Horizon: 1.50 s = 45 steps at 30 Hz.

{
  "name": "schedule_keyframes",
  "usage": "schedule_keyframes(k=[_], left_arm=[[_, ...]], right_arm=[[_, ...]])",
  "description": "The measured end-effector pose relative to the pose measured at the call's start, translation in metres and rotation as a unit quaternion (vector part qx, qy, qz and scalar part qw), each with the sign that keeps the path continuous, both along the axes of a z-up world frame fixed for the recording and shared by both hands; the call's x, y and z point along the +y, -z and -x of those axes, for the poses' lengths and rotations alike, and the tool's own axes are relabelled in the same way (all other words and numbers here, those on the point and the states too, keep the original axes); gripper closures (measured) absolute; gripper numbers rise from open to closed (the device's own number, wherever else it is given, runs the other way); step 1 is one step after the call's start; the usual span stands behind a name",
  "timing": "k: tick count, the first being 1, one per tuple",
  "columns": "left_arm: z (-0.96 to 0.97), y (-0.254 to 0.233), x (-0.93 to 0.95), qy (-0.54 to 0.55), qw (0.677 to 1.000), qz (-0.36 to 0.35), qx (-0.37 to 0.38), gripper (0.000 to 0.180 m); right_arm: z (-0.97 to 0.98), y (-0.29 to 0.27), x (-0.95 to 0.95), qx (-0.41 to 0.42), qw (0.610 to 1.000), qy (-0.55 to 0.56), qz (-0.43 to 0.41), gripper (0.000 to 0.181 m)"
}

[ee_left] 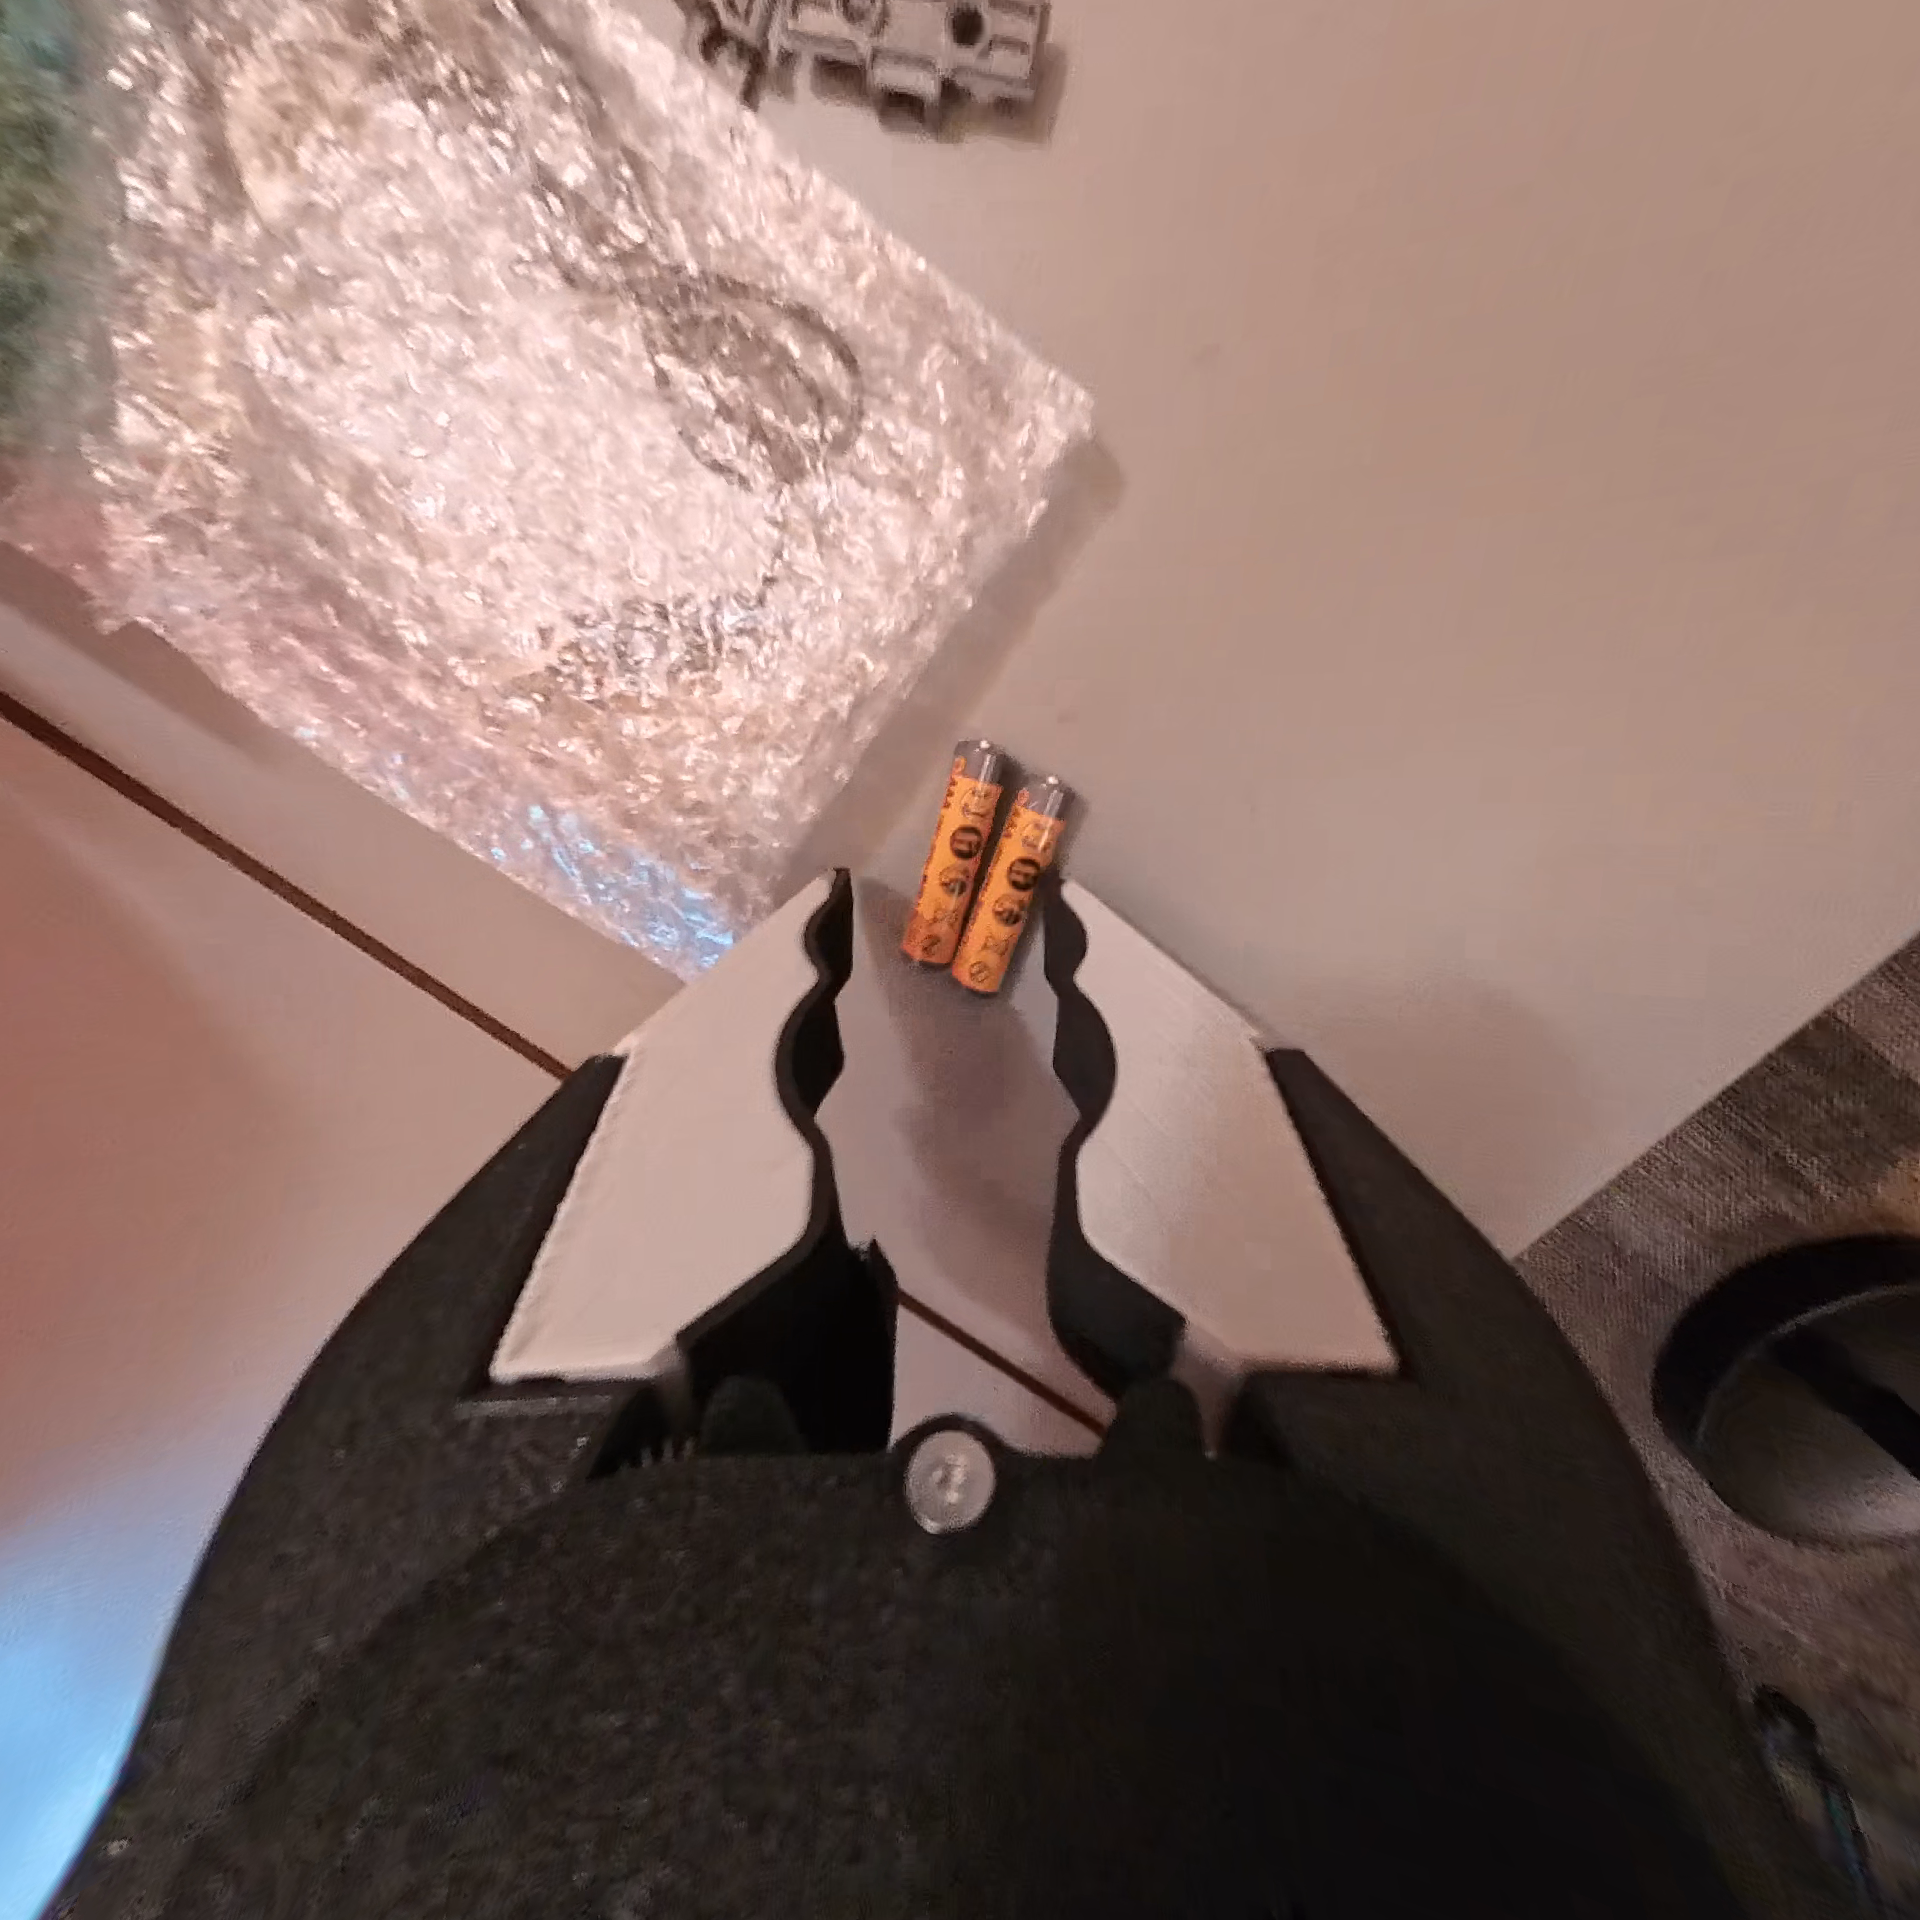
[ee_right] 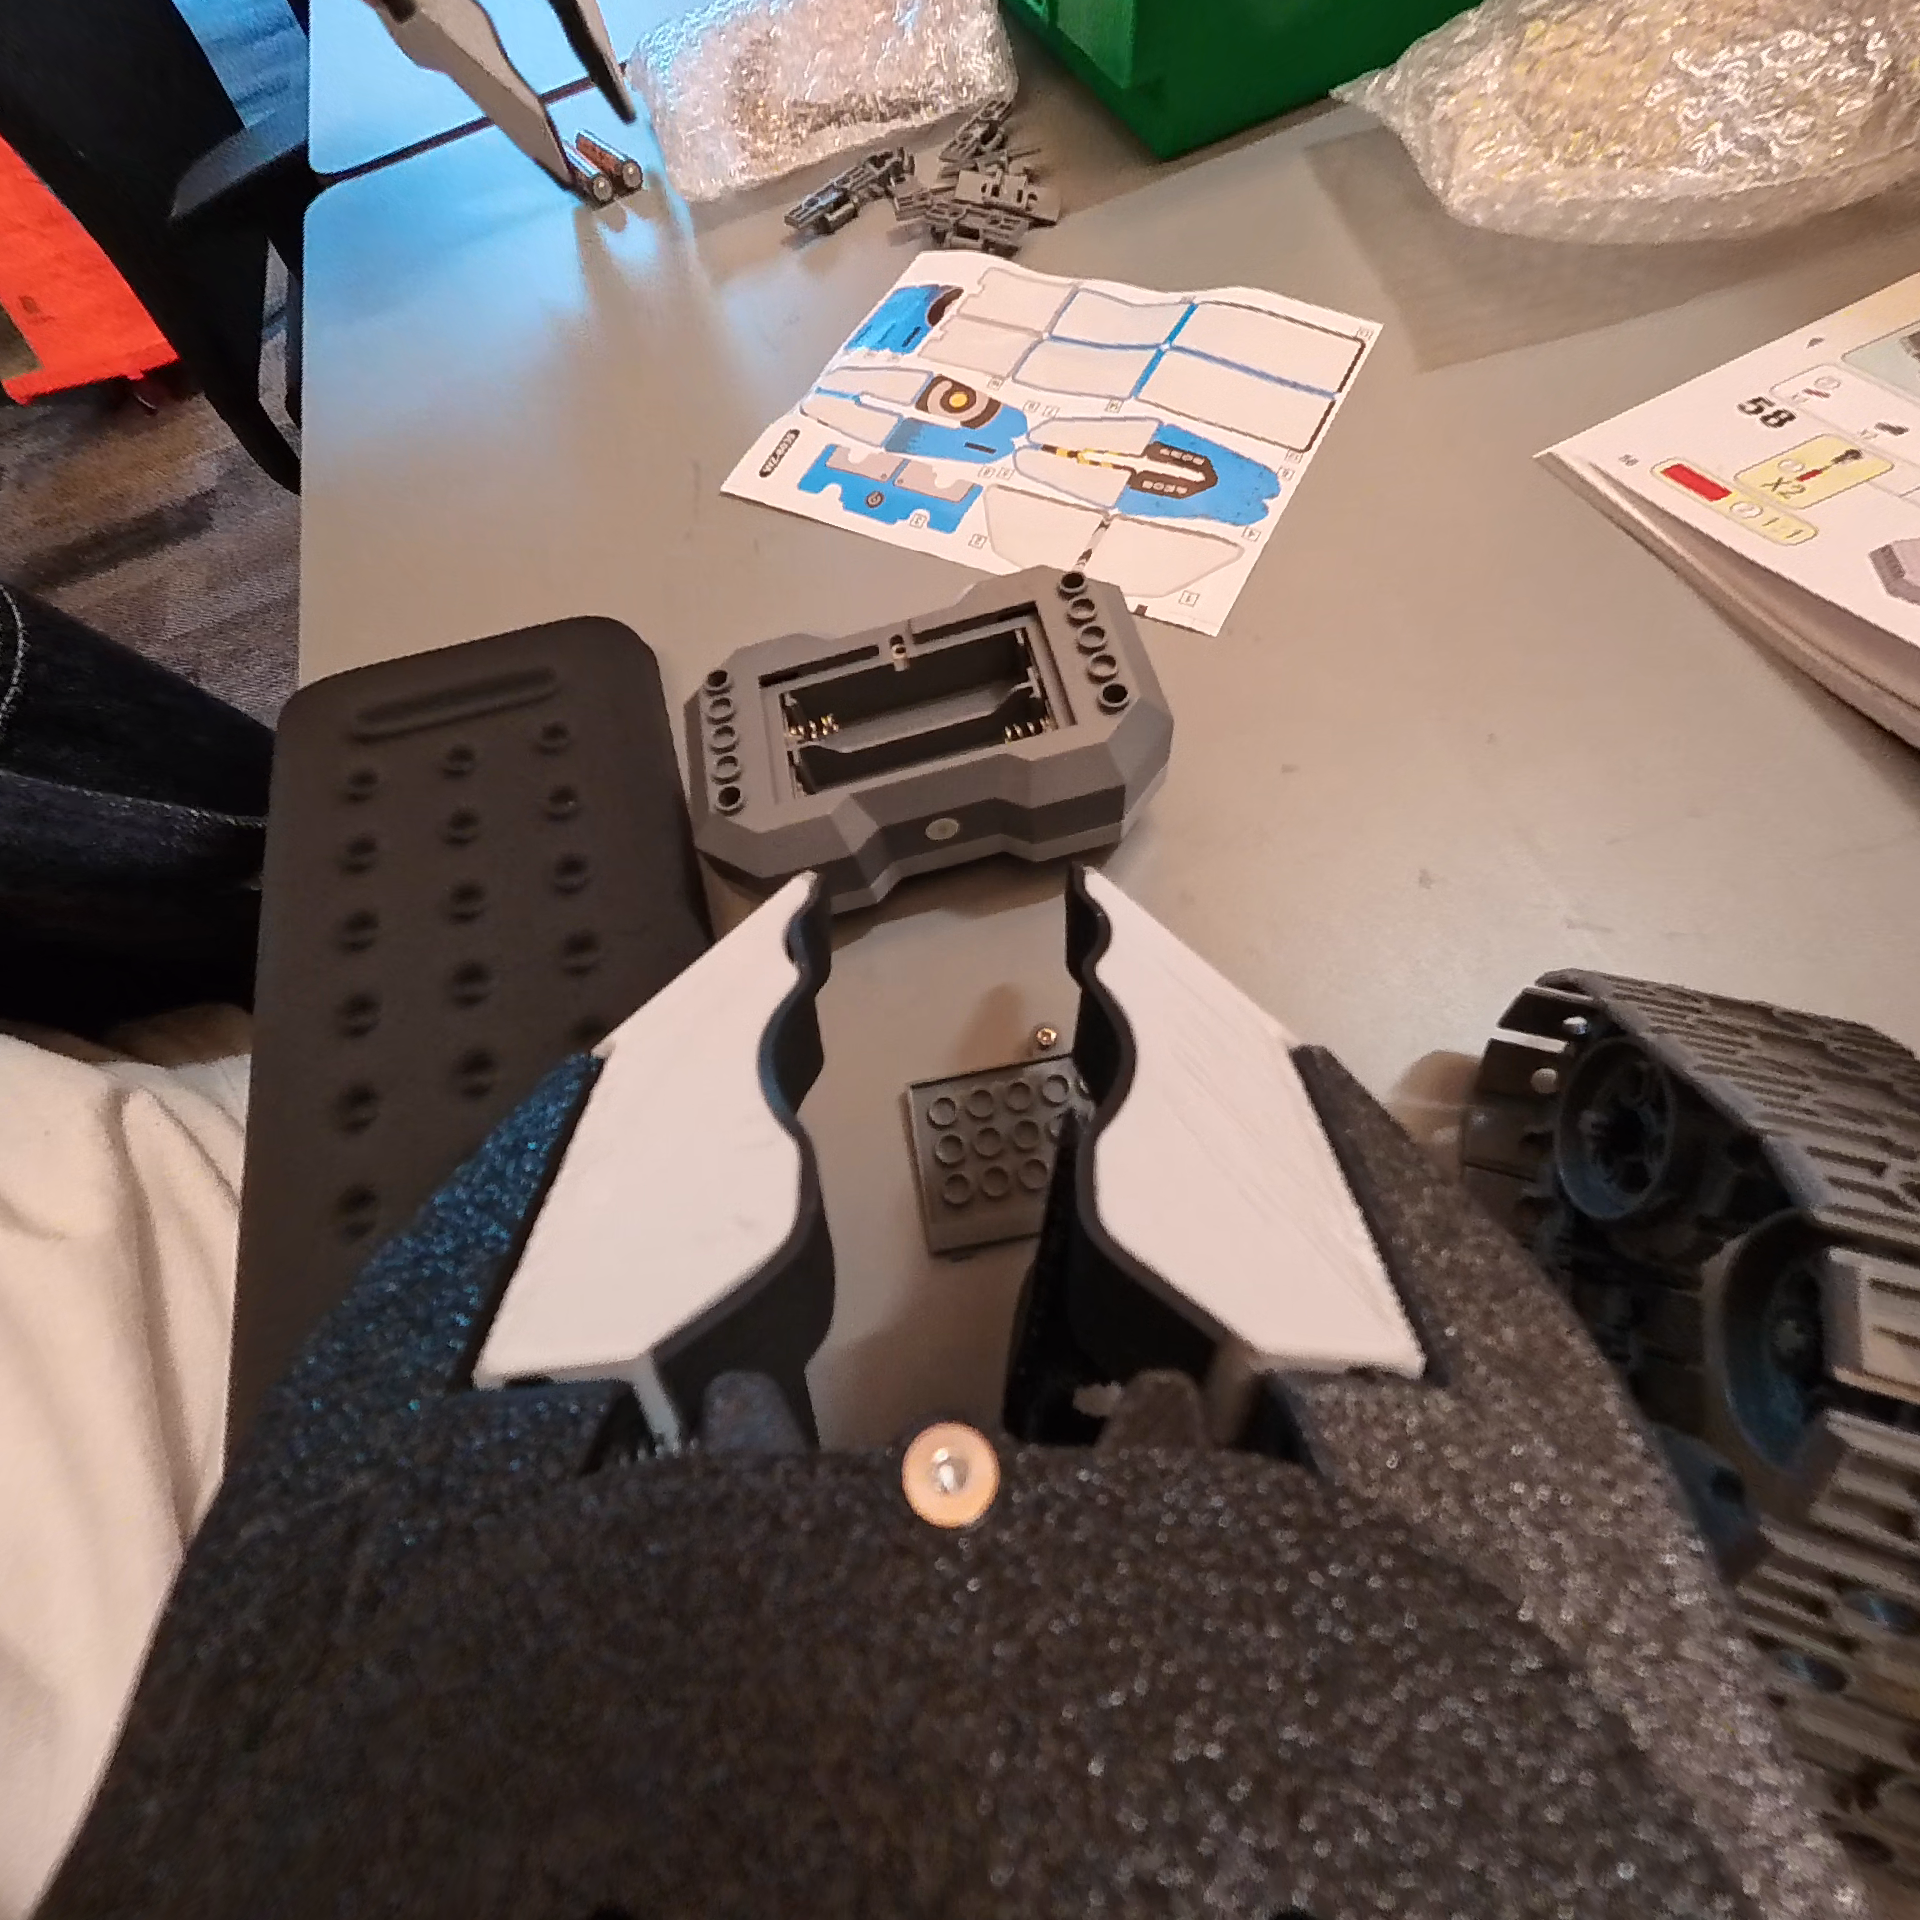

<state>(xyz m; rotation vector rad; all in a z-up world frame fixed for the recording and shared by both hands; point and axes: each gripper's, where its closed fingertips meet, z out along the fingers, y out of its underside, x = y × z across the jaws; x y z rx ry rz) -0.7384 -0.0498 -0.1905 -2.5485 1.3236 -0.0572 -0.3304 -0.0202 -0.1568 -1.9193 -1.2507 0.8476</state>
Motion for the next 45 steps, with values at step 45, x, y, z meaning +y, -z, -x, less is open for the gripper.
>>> schedule_keyframes(k=[45], left_arm=[[-0.082, -0.1, -0.23, -0.405, 0.7, -0.364, -0.462, 0.171]], right_arm=[[0.338, 0.035, -0.011, -0.114, 0.993, 0.017, -0.009, 0.169]])
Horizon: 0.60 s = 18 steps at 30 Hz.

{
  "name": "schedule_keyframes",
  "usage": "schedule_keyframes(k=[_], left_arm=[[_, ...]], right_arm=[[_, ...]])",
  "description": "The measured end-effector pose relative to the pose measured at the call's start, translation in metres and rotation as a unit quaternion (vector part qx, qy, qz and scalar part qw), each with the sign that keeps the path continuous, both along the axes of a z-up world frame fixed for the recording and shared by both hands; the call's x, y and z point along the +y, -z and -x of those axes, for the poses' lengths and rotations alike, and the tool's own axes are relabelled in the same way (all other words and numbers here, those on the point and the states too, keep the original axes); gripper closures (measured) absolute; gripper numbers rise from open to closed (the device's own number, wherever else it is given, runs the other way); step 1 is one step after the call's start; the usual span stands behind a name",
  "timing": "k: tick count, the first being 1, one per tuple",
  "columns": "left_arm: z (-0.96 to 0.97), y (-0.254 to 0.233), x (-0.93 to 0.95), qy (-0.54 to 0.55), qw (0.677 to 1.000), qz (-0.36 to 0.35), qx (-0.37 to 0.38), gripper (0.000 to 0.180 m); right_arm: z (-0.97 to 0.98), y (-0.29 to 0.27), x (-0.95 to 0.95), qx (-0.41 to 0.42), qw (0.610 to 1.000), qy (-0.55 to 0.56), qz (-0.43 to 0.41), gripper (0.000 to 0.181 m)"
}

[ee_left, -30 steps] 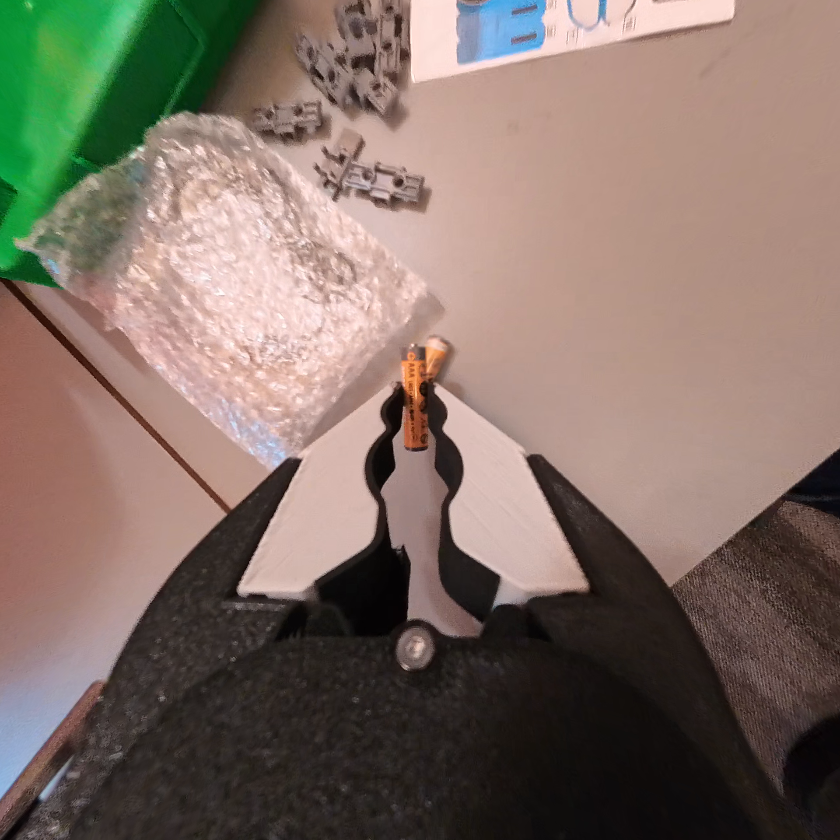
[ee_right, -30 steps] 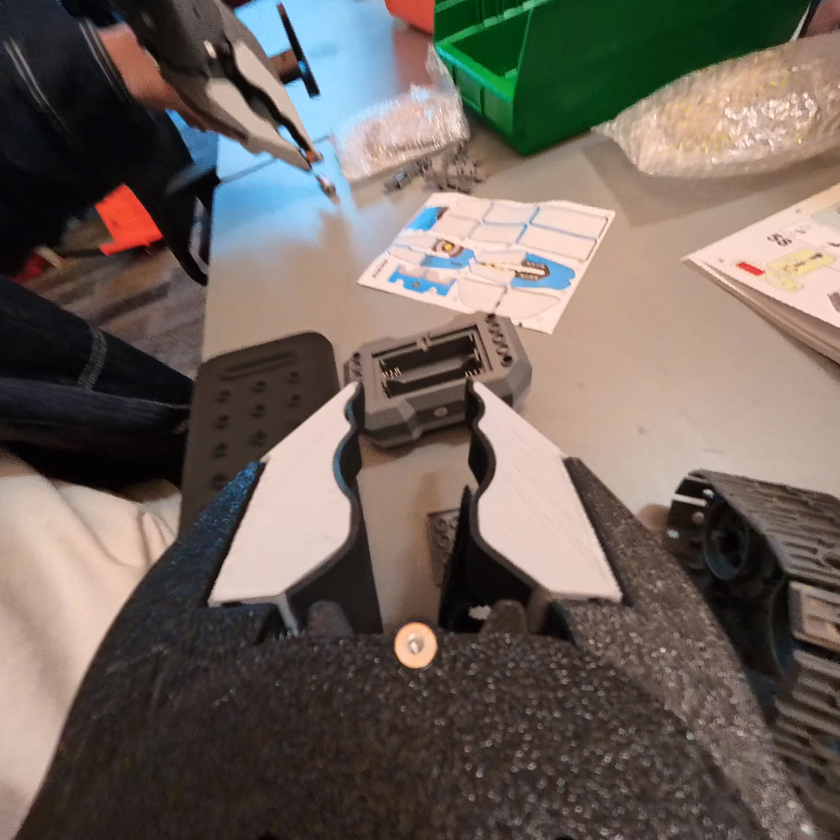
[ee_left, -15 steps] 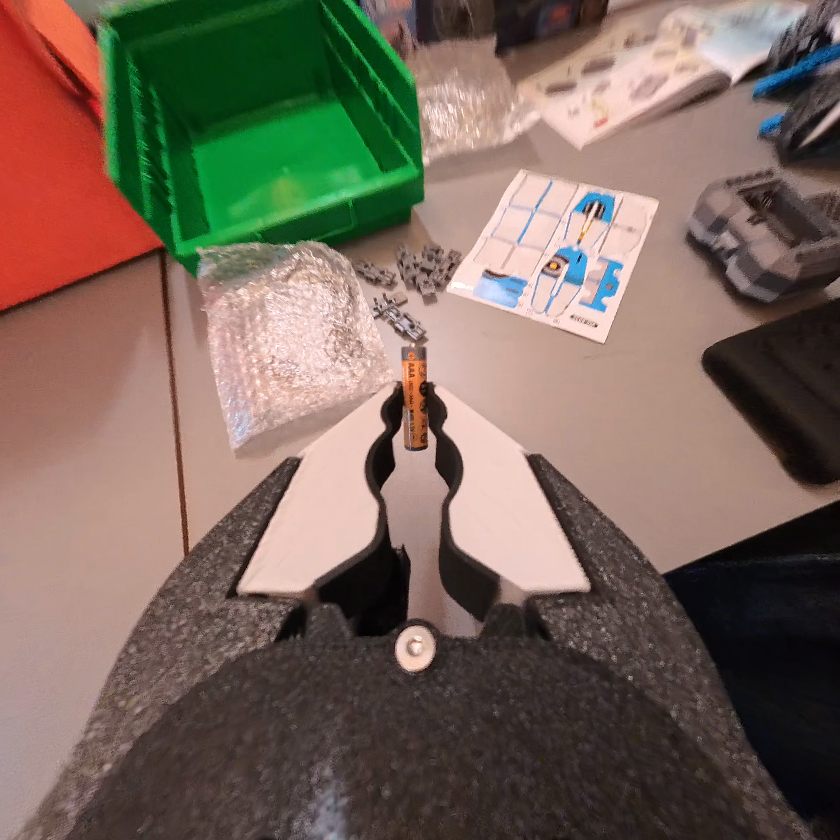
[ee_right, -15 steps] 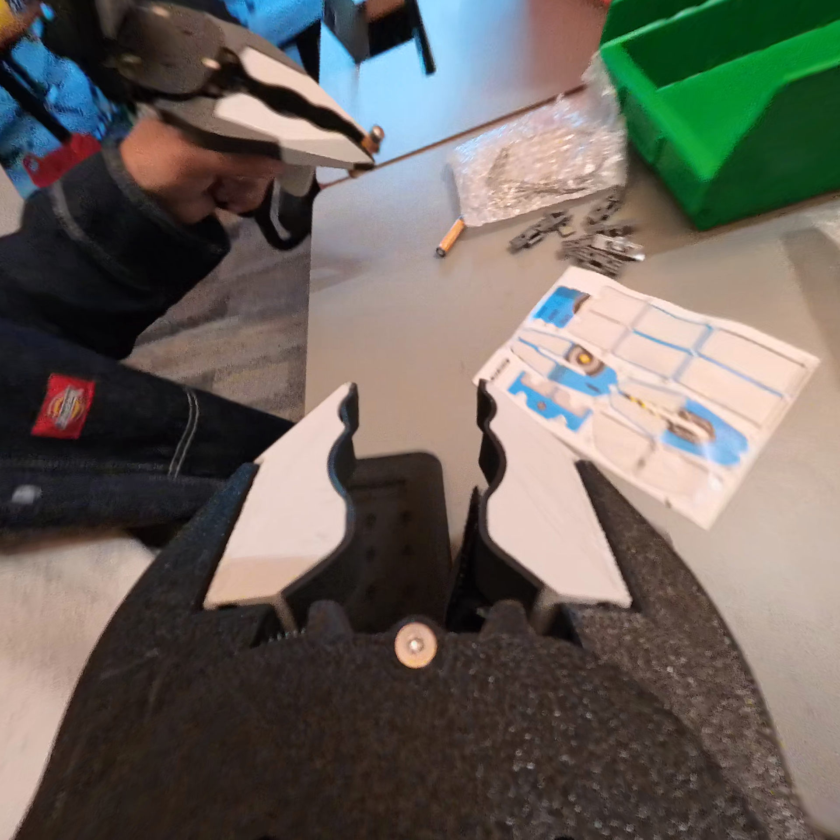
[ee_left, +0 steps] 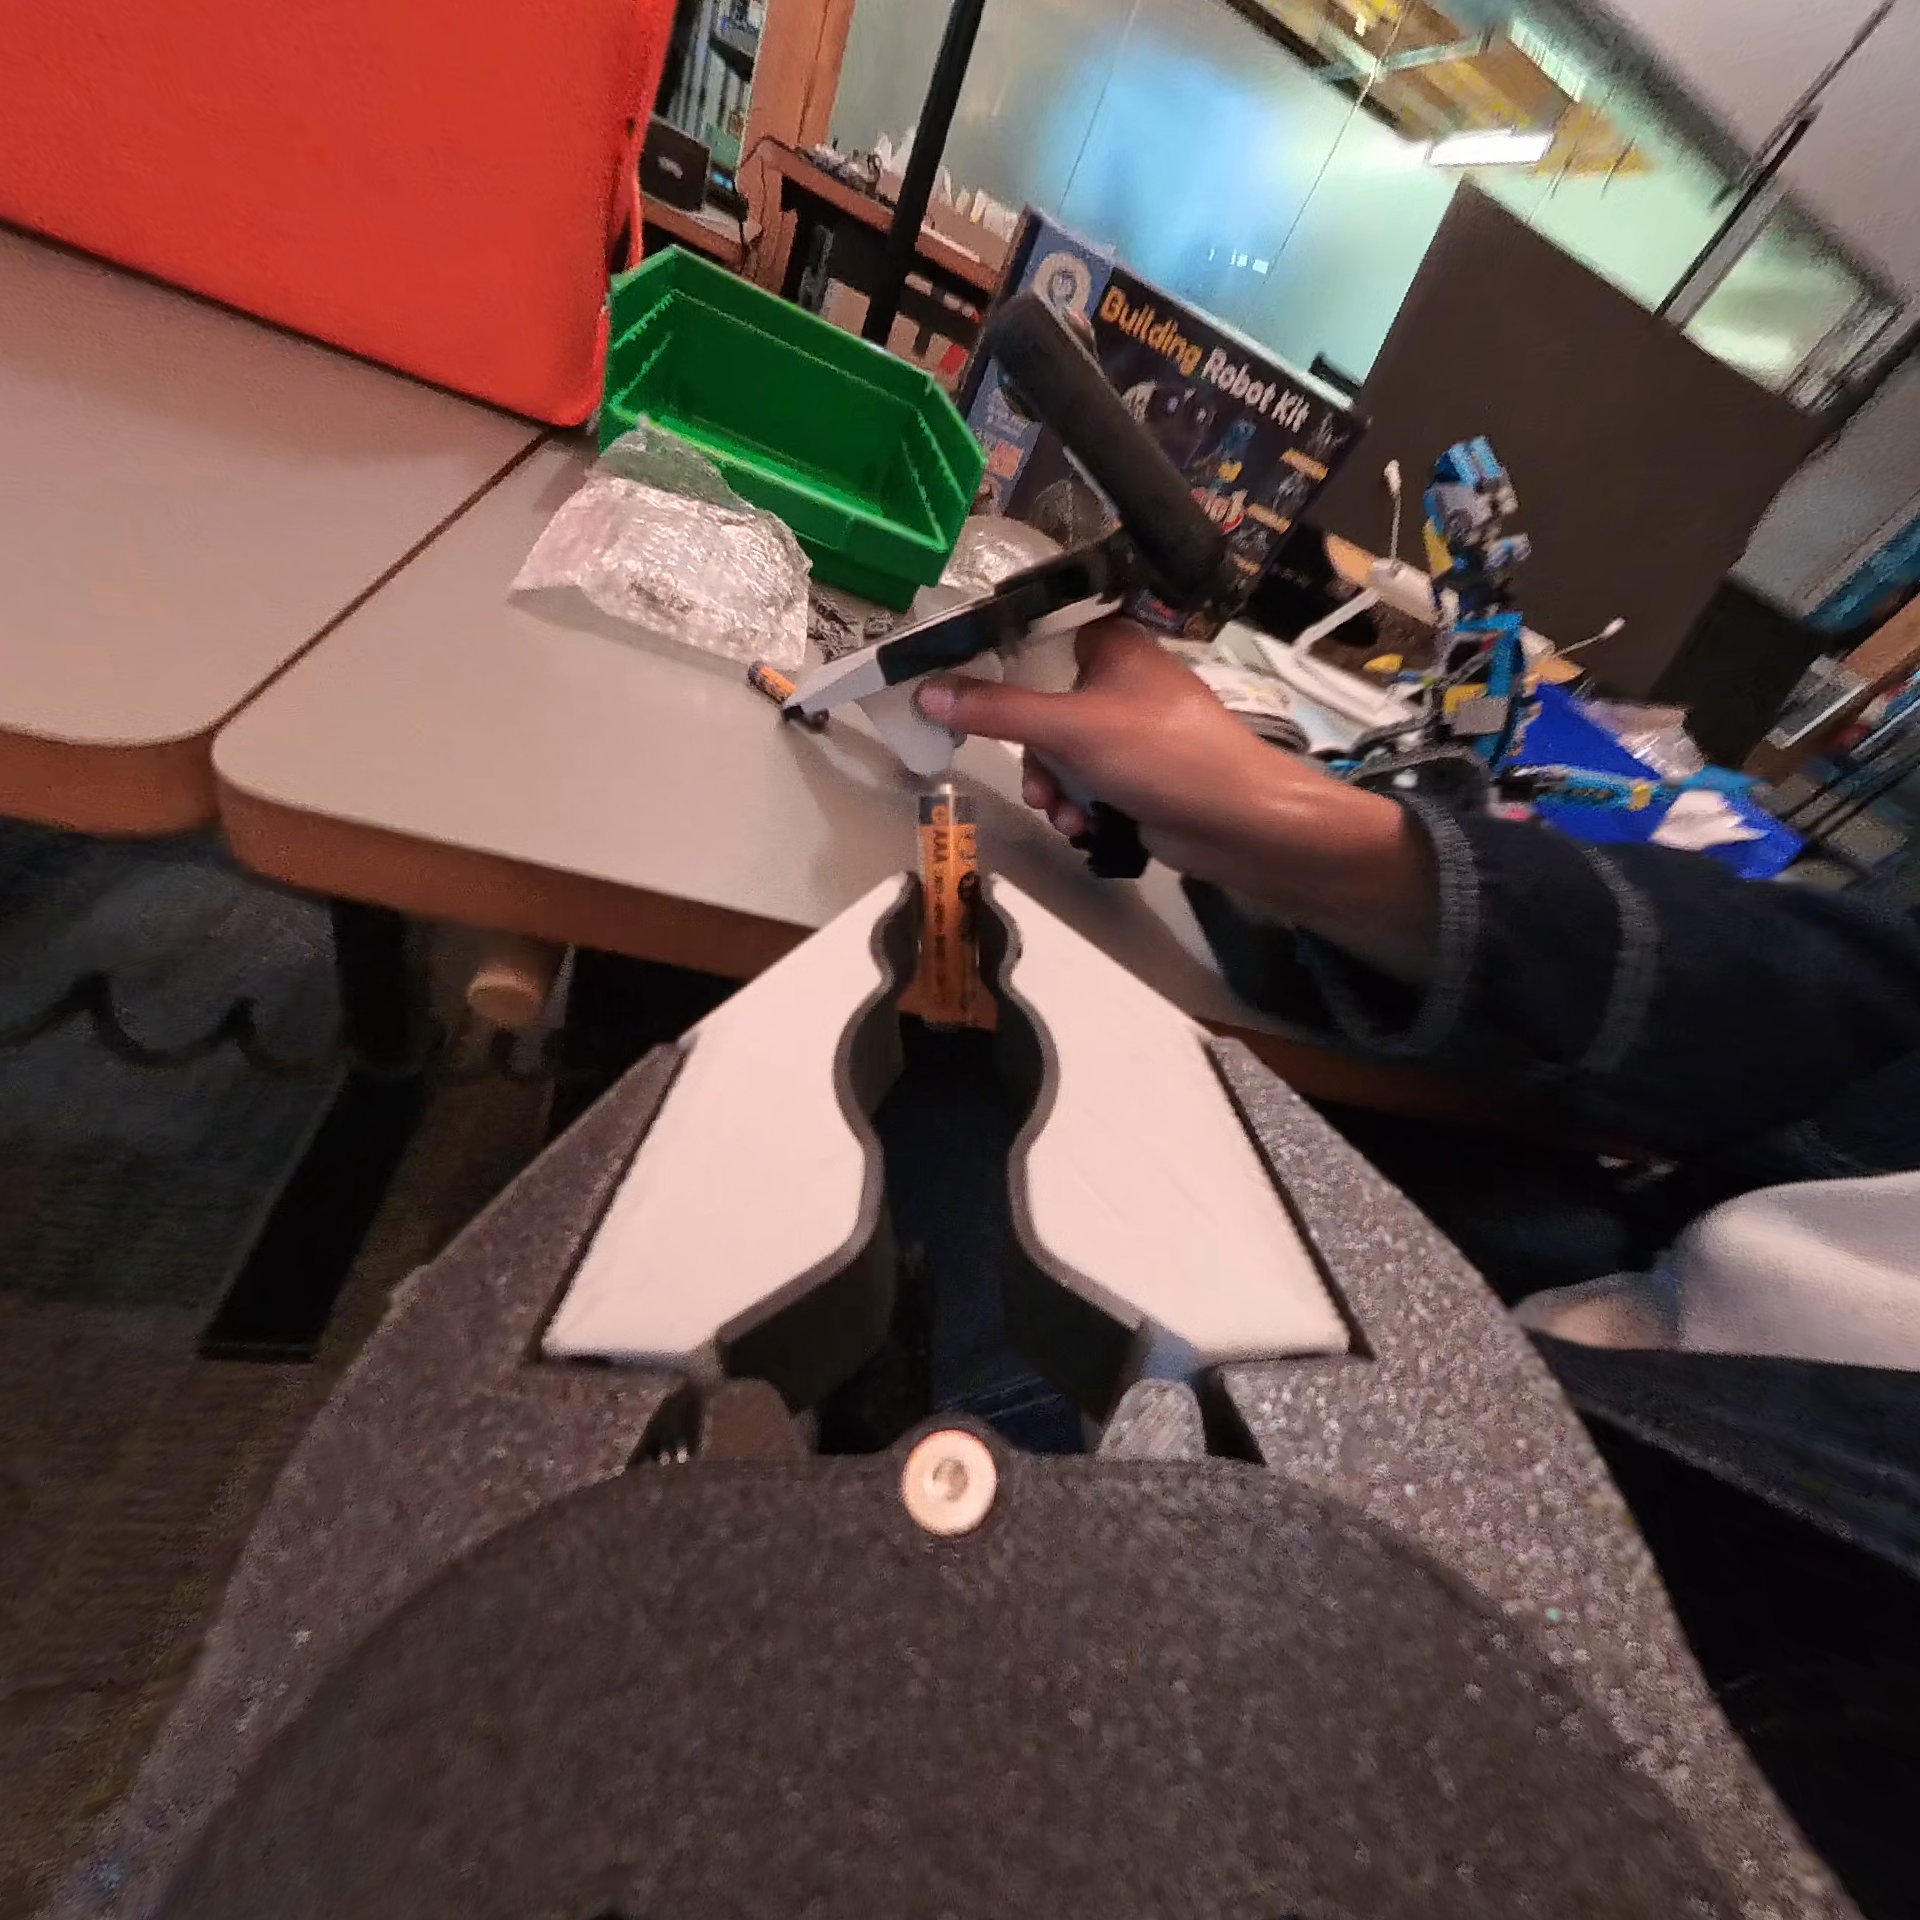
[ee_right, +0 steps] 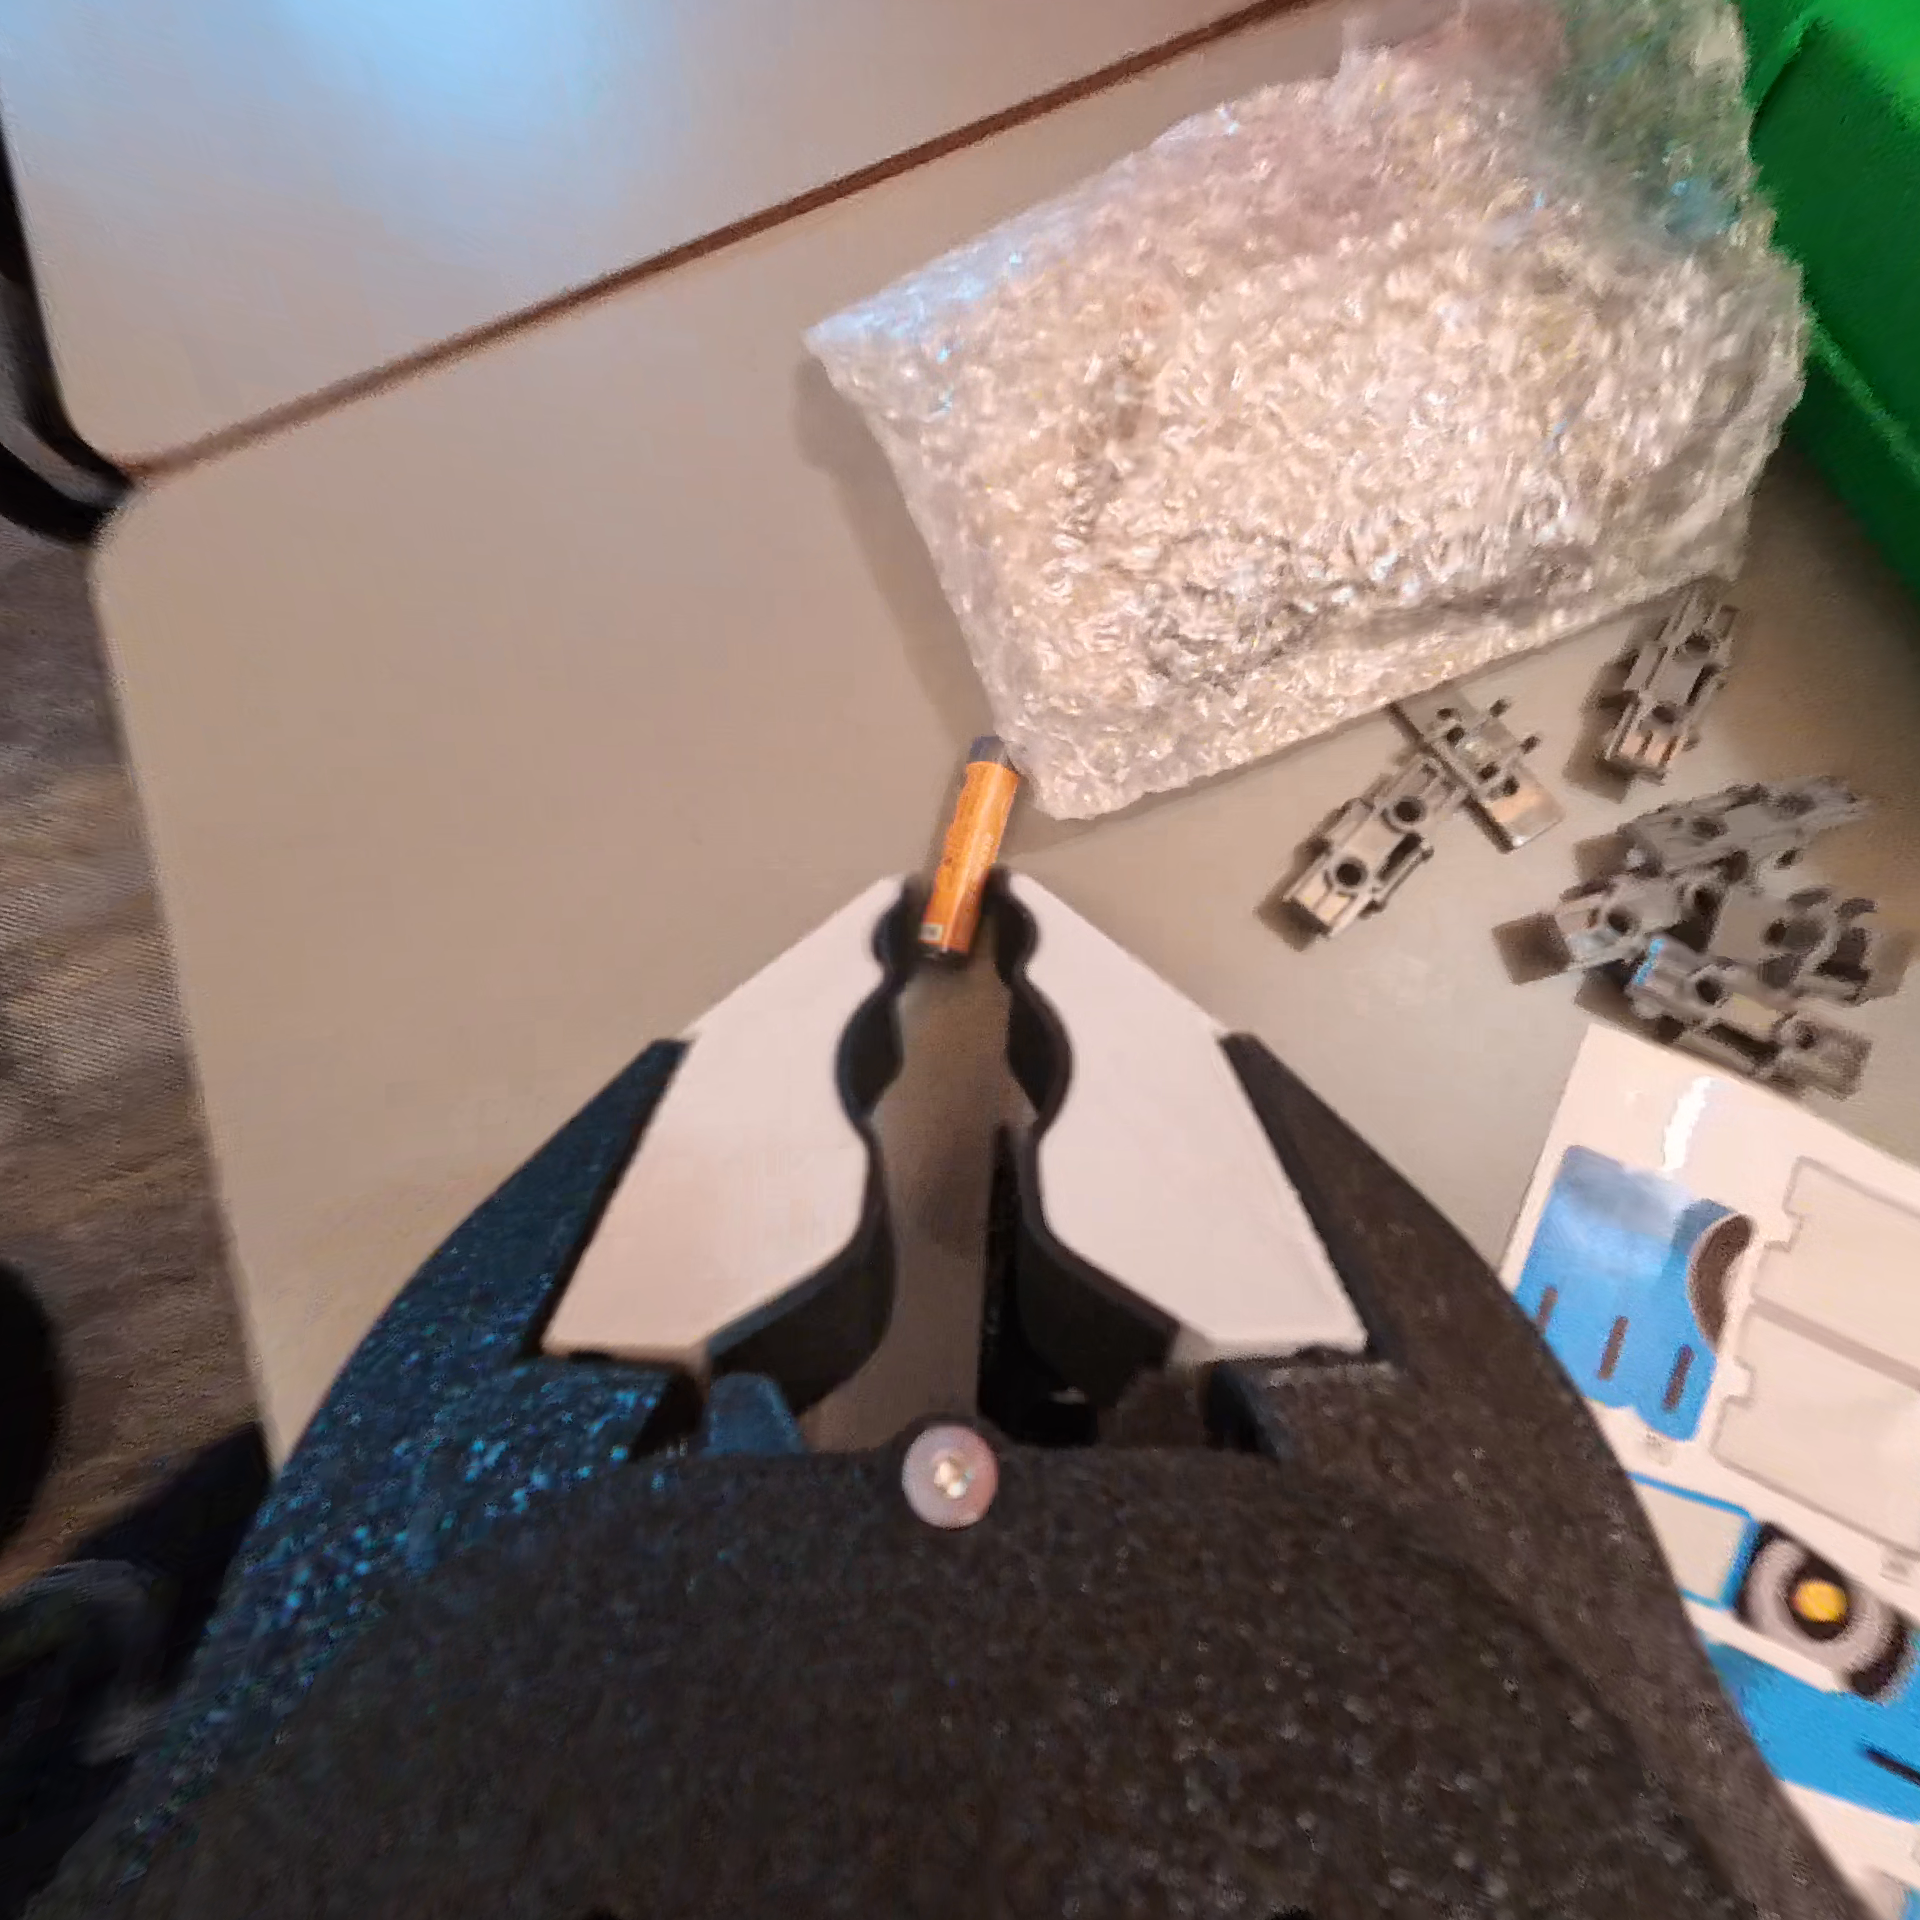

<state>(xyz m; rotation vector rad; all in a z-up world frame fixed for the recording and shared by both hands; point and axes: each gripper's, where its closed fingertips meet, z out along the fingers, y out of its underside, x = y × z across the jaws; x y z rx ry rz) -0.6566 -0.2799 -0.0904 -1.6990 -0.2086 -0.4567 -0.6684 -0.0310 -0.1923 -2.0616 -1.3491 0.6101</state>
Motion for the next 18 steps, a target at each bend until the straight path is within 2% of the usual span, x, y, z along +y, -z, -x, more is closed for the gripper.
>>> schedule_keyframes(k=[2, 4, 6, 9, 13, 16, 18], left_arm=[[0.003, -0.006, -0.02, 0.005, 0.999, -0.018, -0.048, 0.171], [0.008, -0.02, -0.037, 0.007, 0.993, -0.049, -0.108, 0.171], [0.013, -0.034, -0.051, 0.021, 0.98, -0.079, -0.182, 0.172], [0.02, -0.05, -0.069, 0.04, 0.962, -0.112, -0.246, 0.172], [0.015, -0.058, -0.114, 0.02, 0.976, -0.105, -0.191, 0.172], [0.023, -0.04, -0.163, -0.055, 0.995, -0.048, -0.062, 0.172], [0.043, -0.019, -0.199, -0.14, 0.989, 0.009, 0.035, 0.172]], right_arm=[[0.0, 0.001, -0.001, -0.02, 0.999, -0.018, -0.037, 0.172], [0.005, -0.004, -0.023, -0.008, 0.997, -0.073, -0.014, 0.172], [0.016, -0.038, -0.083, 0.072, 0.983, -0.168, 0.013, 0.172], [0.008, -0.125, -0.233, 0.251, 0.898, -0.346, 0.101, 0.172], [-0.006, -0.154, -0.33, 0.286, 0.88, -0.356, 0.133, 0.172], [-0.019, -0.143, -0.351, 0.273, 0.887, -0.35, 0.128, 0.172], [-0.03, -0.127, -0.349, 0.249, 0.898, -0.346, 0.109, 0.172]])
